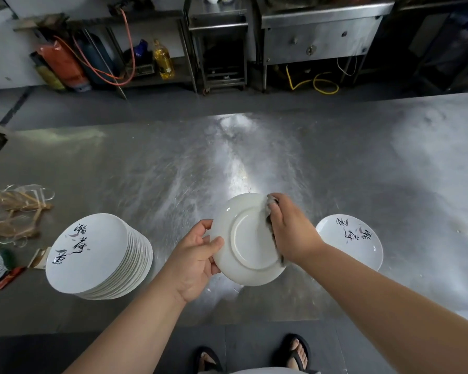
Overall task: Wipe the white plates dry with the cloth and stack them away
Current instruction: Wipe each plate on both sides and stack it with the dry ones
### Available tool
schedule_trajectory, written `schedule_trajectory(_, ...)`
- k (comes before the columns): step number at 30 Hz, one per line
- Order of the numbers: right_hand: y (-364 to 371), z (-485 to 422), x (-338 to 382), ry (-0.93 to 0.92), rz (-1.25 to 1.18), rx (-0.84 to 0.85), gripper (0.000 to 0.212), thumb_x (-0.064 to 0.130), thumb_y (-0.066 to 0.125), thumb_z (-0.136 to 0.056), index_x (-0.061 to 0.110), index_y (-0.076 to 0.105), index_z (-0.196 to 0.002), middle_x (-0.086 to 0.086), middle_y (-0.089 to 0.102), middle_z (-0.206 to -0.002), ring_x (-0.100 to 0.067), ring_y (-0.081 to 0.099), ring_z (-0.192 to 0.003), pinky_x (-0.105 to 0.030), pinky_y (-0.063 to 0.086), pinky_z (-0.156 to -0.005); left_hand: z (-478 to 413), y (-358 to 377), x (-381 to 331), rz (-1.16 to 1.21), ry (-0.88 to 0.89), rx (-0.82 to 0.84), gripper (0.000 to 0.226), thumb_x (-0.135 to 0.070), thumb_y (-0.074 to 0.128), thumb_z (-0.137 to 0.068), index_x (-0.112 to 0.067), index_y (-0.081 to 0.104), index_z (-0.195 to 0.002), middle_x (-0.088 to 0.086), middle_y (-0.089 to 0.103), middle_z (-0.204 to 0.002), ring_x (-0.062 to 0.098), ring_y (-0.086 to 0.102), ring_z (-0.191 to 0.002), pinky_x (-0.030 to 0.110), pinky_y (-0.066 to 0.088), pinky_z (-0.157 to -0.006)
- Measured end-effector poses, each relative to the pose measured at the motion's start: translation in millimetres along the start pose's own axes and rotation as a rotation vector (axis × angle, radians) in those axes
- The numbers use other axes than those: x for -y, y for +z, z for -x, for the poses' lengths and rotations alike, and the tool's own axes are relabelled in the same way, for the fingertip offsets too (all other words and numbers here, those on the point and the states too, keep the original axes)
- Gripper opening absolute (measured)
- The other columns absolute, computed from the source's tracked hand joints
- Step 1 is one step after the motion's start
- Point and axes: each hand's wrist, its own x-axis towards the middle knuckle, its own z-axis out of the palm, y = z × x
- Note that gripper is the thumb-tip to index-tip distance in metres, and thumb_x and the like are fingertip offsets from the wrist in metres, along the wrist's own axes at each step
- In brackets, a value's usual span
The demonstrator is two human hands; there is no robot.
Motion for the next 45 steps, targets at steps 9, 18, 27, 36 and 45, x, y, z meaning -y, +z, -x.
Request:
schedule_trajectory(9, -4, -9, 12, -0.216, 0.209, -0.043, 0.041, 0.038, 0.036, -0.11, 0.029, 0.05, -0.148, 0.004, 0.059, -0.131, -0.019, 0.056, -0.119, -0.03, 0.038, -0.089, 0, -1, 4, 0.038, -0.011, 0.033, 0.038, -0.011, 0.067, -0.081, -0.017, 0.059, -0.118, 0.008, 0.073, -0.098, 0.021, 0.069, -0.078, 0.032, 0.058, -0.061)
schedule_trajectory(18, 3, 21, -4, 0.046, 0.009, -0.151, 0.051, 0.045, 0.04, -0.108, 0.037, 0.038, -0.158, 0.006, 0.054, -0.14, -0.016, 0.051, -0.129, -0.03, 0.04, -0.101, 1, -12, -4, 0.139, -0.195, 0.18, 0.054, -0.023, 0.068, -0.09, -0.016, 0.056, -0.142, 0.017, 0.066, -0.132, 0.033, 0.072, -0.103, 0.055, 0.064, -0.078)
schedule_trajectory(27, -3, 16, 12, -0.284, 0.252, -0.009, 0.061, 0.037, 0.038, -0.11, 0.022, 0.02, -0.166, 0.006, 0.024, -0.167, -0.016, 0.026, -0.149, -0.029, 0.027, -0.12, -3, 2, -9, 0.183, -0.136, 0.035, 0.048, -0.029, 0.053, -0.101, -0.007, 0.058, -0.144, 0.02, 0.064, -0.14, 0.035, 0.065, -0.127, 0.045, 0.062, -0.086)
schedule_trajectory(36, -4, 2, 5, -0.338, 0.294, 0.046, 0.059, 0.044, 0.032, -0.109, 0.017, 0.036, -0.161, 0.003, 0.036, -0.166, -0.018, 0.024, -0.155, -0.009, 0.002, -0.12, 2, 7, 10, 0.106, -0.19, 0.022, 0.043, -0.028, 0.059, -0.103, -0.011, 0.062, -0.142, 0.021, 0.065, -0.139, 0.037, 0.065, -0.125, 0.051, 0.061, -0.09)
schedule_trajectory(45, 15, 50, -2, -0.218, 0.102, -0.009, 0.073, 0.046, 0.028, -0.109, 0.02, -0.009, -0.166, 0.013, -0.022, -0.171, -0.003, -0.027, -0.154, -0.016, -0.012, -0.123, -7, 16, -13, 0.282, -0.106, -0.034, 0.047, -0.025, 0.05, -0.099, -0.005, 0.06, -0.14, 0.021, 0.068, -0.134, 0.033, 0.071, -0.117, 0.044, 0.064, -0.083)
